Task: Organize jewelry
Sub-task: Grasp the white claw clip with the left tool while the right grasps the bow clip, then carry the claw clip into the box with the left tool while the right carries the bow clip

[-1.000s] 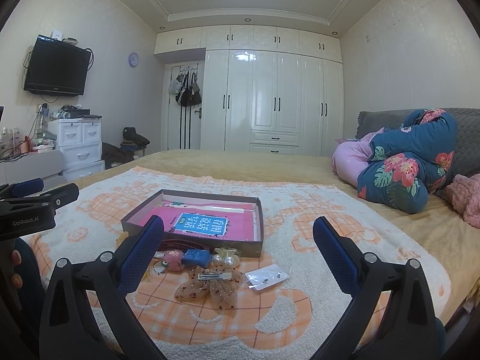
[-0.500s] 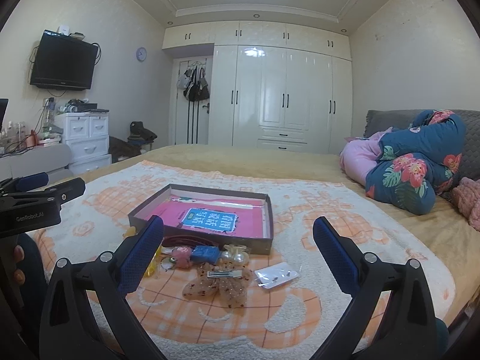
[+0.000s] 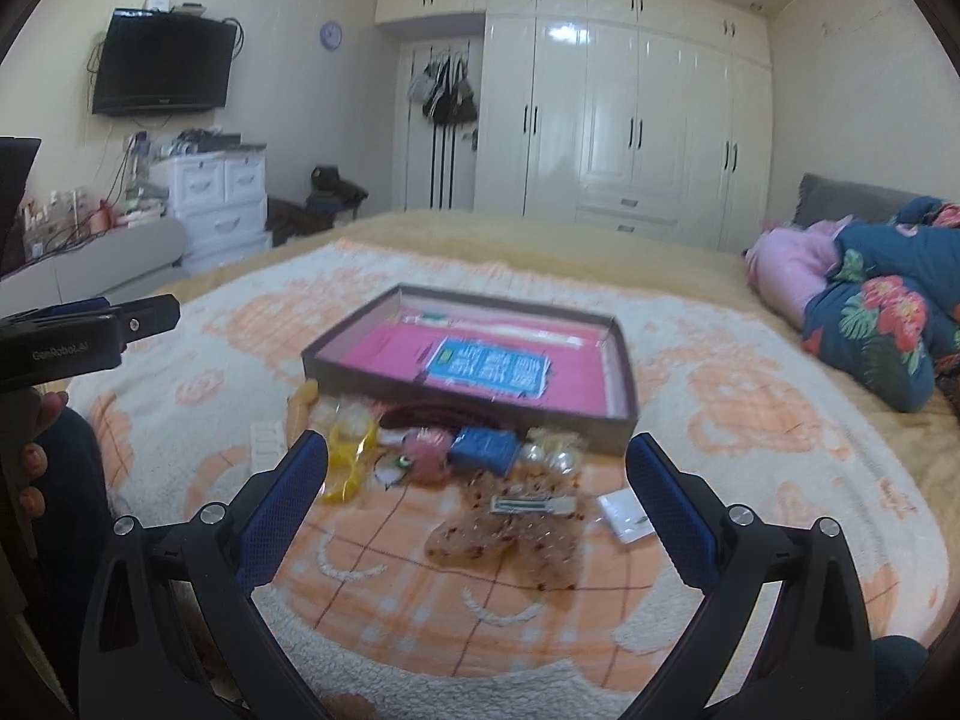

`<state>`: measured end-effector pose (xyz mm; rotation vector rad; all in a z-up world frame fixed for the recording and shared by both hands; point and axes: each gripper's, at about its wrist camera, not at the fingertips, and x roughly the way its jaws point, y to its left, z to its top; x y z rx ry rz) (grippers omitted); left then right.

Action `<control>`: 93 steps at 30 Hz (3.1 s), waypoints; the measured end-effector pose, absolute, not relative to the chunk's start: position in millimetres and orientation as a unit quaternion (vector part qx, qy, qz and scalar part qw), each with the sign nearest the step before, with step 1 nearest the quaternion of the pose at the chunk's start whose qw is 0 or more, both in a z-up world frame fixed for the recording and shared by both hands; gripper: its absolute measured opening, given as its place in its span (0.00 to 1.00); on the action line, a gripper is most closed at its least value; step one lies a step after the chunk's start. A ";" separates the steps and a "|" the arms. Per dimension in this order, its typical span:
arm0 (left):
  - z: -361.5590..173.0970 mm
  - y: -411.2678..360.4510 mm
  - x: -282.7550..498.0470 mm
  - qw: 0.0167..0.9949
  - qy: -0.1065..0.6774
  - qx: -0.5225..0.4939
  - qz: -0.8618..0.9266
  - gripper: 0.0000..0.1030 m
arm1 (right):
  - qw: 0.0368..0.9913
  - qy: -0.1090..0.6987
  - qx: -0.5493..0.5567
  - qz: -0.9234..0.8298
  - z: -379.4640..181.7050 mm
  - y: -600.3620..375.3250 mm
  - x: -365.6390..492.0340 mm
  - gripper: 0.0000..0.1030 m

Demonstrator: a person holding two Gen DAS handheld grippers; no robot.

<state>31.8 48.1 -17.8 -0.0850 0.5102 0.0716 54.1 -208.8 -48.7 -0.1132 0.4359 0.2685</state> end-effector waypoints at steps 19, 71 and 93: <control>-96.1 33.0 79.3 0.883 0.415 -0.165 -0.141 0.88 | 0.944 0.303 -0.045 0.126 -97.0 -227.2 97.1 0.94; -47.3 14.3 118.8 0.915 0.357 -0.122 -0.146 0.41 | 0.962 0.245 0.016 0.116 -59.1 -266.4 127.3 0.43; -37.8 4.0 214.3 0.926 0.339 -0.105 -0.130 0.40 | 0.966 0.232 0.030 0.107 -30.5 -266.5 201.6 0.43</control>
